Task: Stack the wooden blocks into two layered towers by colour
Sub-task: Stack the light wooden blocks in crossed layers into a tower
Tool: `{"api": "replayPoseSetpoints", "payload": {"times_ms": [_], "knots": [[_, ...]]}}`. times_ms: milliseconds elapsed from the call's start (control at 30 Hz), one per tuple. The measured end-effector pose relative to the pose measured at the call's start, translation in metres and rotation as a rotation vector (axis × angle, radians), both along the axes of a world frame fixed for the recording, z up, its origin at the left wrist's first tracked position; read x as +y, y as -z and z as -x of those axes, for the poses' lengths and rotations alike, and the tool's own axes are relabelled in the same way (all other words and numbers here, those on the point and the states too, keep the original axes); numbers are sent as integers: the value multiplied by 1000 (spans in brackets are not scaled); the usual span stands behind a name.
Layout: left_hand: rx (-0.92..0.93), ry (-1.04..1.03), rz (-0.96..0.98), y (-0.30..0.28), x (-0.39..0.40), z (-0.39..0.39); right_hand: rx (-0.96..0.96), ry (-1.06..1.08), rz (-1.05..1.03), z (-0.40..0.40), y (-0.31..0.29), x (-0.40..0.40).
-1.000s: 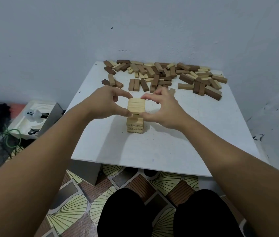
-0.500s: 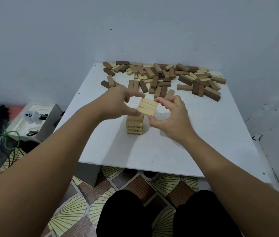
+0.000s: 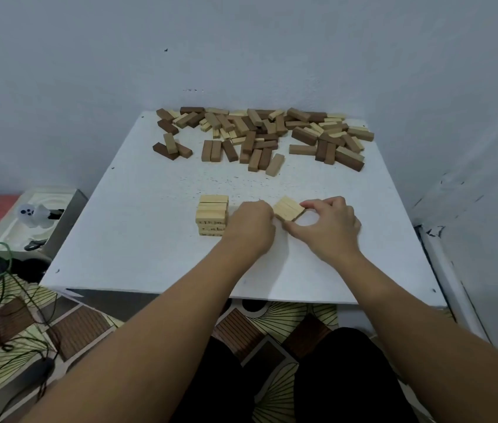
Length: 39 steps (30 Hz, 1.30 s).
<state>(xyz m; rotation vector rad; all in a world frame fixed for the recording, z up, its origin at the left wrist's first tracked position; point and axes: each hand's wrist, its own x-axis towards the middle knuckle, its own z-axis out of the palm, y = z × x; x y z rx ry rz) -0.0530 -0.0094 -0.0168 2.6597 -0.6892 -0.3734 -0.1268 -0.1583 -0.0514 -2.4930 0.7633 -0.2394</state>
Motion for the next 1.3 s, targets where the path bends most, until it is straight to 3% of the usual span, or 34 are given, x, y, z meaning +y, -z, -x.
{"api": "replayPoseSetpoints", "payload": {"times_ms": [267,633,833,1300], "knots": [[195,-157,307,11,10,-6,3,-68,-67,4,-5,-12],[110,-215,329,19,1,-2,-25,-53,-101,-6,-1,-23],[87,-243,389,21,-1,3,84,-198,-112,-2,-4,-30],[138,-279,447,23,-2,1,134,-208,-155,-9,-8,-35]]}}
